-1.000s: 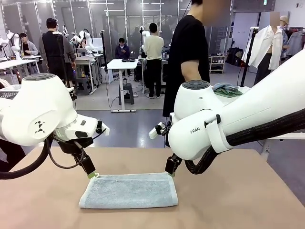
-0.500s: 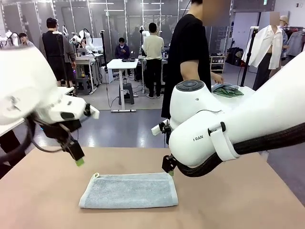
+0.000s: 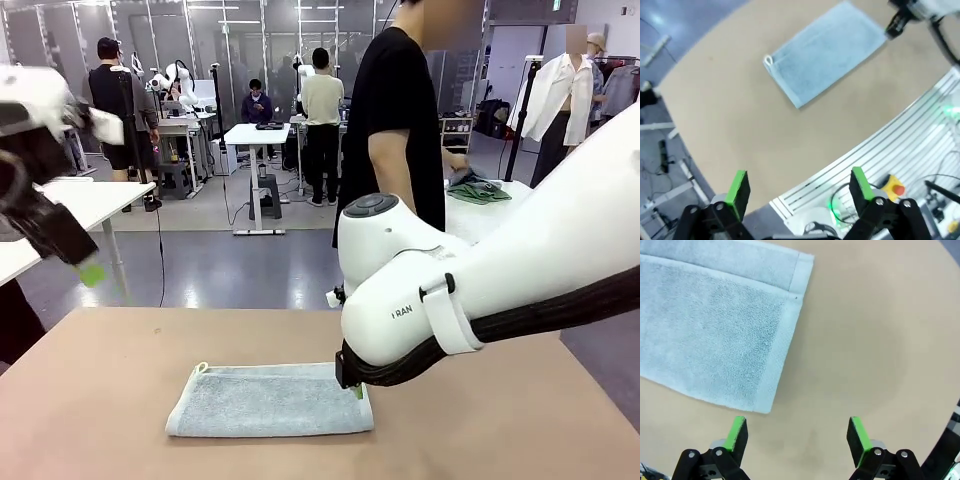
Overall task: Fold the towels and place them in the basket.
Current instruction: When a person lays out a Towel with hook on the table, fold it in half twice.
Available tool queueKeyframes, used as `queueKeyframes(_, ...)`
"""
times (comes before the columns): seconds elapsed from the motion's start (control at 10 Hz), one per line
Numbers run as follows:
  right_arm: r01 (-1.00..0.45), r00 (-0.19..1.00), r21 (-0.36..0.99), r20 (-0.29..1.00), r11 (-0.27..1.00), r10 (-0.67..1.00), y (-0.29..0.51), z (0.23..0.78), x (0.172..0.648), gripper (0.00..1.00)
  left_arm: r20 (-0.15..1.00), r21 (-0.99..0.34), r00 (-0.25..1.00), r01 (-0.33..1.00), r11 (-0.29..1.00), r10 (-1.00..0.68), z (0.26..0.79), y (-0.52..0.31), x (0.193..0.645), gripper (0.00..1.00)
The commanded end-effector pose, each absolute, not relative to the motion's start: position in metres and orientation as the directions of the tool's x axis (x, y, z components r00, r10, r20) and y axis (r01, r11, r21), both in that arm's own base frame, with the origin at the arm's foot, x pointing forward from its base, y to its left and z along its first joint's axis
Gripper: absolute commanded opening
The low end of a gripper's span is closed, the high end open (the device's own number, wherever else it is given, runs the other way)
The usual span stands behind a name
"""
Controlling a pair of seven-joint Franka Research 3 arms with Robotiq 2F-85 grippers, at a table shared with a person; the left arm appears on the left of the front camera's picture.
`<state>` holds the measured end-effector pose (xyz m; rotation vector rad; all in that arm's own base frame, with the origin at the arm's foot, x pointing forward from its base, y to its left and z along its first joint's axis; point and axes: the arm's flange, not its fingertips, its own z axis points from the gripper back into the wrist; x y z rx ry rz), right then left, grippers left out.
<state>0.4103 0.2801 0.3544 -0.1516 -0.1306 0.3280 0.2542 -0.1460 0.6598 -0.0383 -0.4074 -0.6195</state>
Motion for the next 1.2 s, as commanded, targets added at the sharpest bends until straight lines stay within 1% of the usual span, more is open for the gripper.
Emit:
queueKeyframes(0.0,-0.254,0.957,-0.123,0.114,0.959,0.268,0.288,0.341,0.422,1.00,0.437,0.053,0.761,0.510,0.859,-0.479,0.687,-0.133,0.232,1.00)
queueKeyframes(0.1,-0.247,0.958,-0.106,0.120,0.963,0.259,0.286,0.335,0.423,1.00,0.464,0.039,0.761,0.494,0.869,-0.454,0.705,-0.127,0.216,1.00)
queueKeyframes(0.2,-0.238,0.961,-0.053,0.133,0.970,0.243,0.282,0.330,0.423,1.00,0.491,0.038,0.747,0.495,0.868,-0.448,0.725,-0.121,0.194,1.00)
queueKeyframes(0.3,-0.236,0.963,-0.005,0.133,0.972,0.235,0.279,0.327,0.424,1.00,0.494,0.039,0.752,0.483,0.875,-0.437,0.737,-0.117,0.183,1.00)
queueKeyframes(0.5,-0.213,0.970,0.027,0.128,0.977,0.208,0.277,0.315,0.428,1.00,0.505,0.028,0.746,0.488,0.872,-0.434,0.760,-0.110,0.159,1.00)
queueKeyframes(0.8,-0.189,0.977,0.061,0.116,0.980,0.181,0.274,0.302,0.433,1.00,0.527,0.104,0.719,0.474,0.875,-0.452,0.781,-0.122,0.114,1.00)
queueKeyframes(1.1,-0.176,0.980,0.084,0.106,0.981,0.166,0.271,0.294,0.435,1.00,0.578,0.121,0.699,0.437,0.891,-0.421,0.788,-0.119,0.092,1.00)
